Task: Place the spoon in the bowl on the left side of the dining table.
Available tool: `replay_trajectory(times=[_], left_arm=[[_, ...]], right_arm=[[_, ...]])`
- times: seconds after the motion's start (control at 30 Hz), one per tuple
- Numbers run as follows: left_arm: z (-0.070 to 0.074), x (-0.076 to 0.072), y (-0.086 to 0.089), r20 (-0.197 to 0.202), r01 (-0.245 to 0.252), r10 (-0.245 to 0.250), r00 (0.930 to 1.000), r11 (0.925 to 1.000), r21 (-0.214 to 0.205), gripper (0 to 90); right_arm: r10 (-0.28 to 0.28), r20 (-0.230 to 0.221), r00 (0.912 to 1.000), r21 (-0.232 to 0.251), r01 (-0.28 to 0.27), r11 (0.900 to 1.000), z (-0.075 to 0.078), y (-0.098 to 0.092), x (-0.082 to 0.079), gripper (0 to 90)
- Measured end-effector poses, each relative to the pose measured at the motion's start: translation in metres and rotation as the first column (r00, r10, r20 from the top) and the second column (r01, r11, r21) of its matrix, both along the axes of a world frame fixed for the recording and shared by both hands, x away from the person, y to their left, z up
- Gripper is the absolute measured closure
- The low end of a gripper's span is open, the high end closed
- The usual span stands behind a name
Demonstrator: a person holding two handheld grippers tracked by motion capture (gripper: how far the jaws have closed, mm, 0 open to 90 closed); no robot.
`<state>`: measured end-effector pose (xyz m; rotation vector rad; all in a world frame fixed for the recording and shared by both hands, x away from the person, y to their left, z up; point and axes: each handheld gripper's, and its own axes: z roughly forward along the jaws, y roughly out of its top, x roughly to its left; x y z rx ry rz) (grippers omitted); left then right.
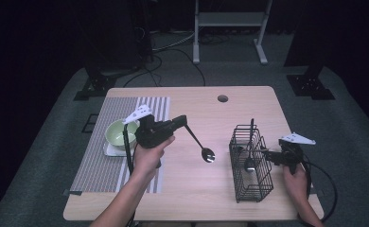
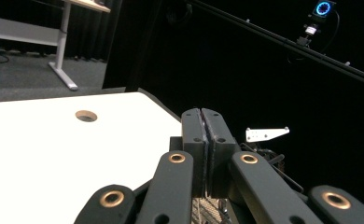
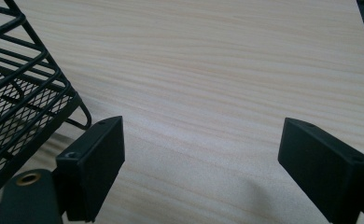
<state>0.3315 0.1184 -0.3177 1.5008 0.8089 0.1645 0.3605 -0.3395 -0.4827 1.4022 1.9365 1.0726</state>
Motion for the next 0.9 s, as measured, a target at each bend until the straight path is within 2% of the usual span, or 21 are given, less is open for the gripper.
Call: replay_trajectory(times=[0.6, 0.9], left_arm=[[-0.011, 0.009, 0.025, -0.031, -0.051, 0.05, 0.9982, 0.9987, -0.009, 89.2], [-0.011, 0.011, 0.033, -0.03, -0.069, 0.069, 0.9972, 0.9975, -0.009, 89.2]], right_arm=[[-0.001, 0.0, 1.0, 0.001, 0.001, 1.0, 0.0, 0.0, 0.0, 13.6], [-0.001, 0.0, 1.0, -0.006, 0.001, 1.0, 0.0, 0.0, 0.0, 13.6]])
